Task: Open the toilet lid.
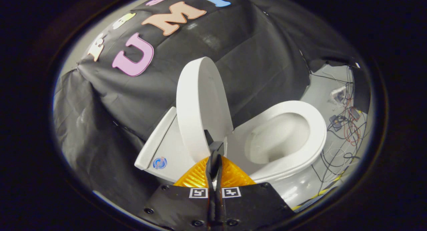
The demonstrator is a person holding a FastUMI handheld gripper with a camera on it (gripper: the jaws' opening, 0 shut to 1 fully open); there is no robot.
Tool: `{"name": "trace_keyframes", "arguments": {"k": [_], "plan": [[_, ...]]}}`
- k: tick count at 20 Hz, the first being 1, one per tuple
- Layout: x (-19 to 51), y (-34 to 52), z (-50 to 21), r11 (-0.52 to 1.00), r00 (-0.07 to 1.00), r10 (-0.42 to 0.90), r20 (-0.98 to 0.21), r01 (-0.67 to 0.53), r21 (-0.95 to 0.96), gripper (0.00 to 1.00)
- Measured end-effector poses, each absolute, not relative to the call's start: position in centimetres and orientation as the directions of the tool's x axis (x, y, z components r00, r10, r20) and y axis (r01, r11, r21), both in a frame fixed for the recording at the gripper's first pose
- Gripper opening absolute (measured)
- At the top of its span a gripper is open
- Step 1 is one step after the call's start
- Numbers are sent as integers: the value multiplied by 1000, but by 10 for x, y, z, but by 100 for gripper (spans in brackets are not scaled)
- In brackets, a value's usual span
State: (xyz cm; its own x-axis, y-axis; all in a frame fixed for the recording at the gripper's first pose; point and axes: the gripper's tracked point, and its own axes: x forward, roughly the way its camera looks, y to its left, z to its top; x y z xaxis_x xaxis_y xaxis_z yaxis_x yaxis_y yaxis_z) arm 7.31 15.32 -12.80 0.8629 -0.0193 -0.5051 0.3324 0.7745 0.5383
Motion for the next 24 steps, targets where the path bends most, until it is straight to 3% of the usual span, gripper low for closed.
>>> {"name": "trace_keyframes", "arguments": {"k": [3,24], "plan": [[76,156,-127,844,852,-58,-520,320,431,1],[111,223,-102,932,884,-82,-460,232,278,1]]}}
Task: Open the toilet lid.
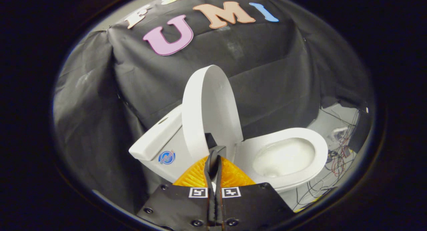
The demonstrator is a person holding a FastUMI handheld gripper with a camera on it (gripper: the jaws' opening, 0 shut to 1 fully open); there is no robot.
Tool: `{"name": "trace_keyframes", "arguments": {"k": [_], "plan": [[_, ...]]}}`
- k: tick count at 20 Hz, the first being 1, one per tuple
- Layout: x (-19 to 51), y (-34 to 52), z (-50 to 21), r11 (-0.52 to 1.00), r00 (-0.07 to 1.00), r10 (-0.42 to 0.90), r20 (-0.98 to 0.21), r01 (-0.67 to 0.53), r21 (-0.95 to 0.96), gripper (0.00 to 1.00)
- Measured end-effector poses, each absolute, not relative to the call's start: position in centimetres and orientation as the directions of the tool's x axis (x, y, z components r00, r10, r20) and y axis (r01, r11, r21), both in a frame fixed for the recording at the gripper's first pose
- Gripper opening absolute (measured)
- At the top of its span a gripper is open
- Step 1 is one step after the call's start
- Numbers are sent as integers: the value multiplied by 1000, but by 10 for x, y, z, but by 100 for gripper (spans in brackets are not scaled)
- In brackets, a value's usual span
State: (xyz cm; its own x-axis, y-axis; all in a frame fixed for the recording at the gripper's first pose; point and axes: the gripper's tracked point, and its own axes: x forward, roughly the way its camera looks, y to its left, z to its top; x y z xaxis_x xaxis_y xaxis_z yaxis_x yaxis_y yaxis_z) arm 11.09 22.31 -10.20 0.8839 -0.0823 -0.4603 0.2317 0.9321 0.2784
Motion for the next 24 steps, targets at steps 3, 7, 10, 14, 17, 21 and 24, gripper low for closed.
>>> {"name": "trace_keyframes", "arguments": {"k": [3,7,10,14,17,21,24], "plan": [[115,235,-100,946,885,-88,-457,218,240,1],[124,252,-101,965,888,-85,-452,187,185,1],[129,265,-100,974,889,-81,-451,166,152,1],[136,277,-101,982,893,-80,-443,146,116,1],[140,284,-103,983,891,-86,-446,150,110,1],[144,294,-105,989,894,-96,-438,137,63,1],[147,297,-104,990,901,-101,-422,131,44,1]]}}
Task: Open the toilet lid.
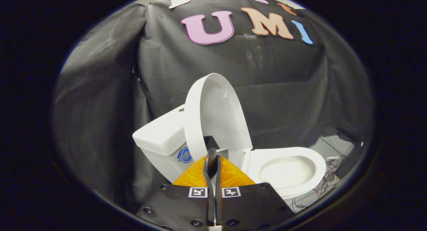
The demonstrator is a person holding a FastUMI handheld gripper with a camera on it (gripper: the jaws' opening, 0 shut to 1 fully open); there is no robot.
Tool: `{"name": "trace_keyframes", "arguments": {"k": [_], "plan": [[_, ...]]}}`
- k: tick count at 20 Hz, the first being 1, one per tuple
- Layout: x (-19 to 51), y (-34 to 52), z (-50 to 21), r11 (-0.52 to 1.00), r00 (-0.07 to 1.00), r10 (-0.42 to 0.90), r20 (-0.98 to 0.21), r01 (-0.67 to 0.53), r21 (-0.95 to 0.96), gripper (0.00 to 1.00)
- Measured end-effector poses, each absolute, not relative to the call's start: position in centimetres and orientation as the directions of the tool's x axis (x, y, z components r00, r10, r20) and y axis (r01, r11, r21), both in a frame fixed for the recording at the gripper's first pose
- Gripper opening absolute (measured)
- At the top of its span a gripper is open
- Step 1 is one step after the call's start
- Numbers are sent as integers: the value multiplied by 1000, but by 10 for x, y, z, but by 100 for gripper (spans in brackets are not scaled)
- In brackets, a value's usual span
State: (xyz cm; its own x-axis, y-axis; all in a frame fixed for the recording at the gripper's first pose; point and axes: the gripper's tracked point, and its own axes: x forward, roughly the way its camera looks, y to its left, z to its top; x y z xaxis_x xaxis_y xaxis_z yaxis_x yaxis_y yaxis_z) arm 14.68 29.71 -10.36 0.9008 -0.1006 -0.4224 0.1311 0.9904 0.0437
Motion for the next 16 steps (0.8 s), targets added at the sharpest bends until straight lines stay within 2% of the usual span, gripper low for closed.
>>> {"name": "trace_keyframes", "arguments": {"k": [7,10,11,16], "plan": [[147,296,-101,993,910,-118,-397,118,-26,3],[149,299,-103,995,916,-104,-388,98,-35,7],[150,300,-103,996,919,-94,-382,84,-42,13],[140,308,-106,1000,915,0,-404,12,28,25]]}}
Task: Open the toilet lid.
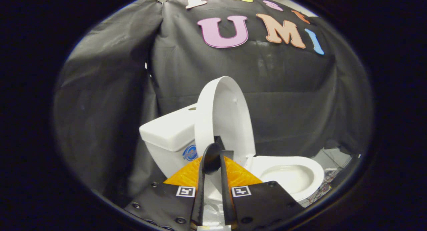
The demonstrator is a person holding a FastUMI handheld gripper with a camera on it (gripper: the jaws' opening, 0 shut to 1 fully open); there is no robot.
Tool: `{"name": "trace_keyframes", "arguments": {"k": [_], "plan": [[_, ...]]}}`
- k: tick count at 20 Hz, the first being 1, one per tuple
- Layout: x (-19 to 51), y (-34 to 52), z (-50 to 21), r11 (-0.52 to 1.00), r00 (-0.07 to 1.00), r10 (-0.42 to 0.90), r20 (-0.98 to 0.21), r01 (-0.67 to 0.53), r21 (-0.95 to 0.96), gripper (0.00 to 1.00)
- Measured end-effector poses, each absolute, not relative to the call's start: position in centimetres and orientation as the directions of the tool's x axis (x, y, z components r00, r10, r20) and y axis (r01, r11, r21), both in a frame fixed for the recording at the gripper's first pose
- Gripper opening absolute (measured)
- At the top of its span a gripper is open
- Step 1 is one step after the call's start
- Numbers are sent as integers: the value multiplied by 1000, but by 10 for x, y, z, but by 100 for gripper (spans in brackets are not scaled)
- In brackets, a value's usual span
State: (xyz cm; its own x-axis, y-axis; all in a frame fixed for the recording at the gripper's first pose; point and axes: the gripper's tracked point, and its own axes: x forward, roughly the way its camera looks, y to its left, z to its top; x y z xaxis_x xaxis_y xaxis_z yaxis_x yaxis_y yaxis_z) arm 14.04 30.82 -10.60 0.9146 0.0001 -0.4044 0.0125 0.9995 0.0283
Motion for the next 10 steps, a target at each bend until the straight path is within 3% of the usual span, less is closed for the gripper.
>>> {"name": "trace_keyframes", "arguments": {"k": [2,9,10], "plan": [[130,307,-110,998,905,34,-424,-12,56,27],[106,291,-92,998,924,56,-377,-57,11,95],[102,287,-87,998,928,60,-367,-57,20,97]]}}
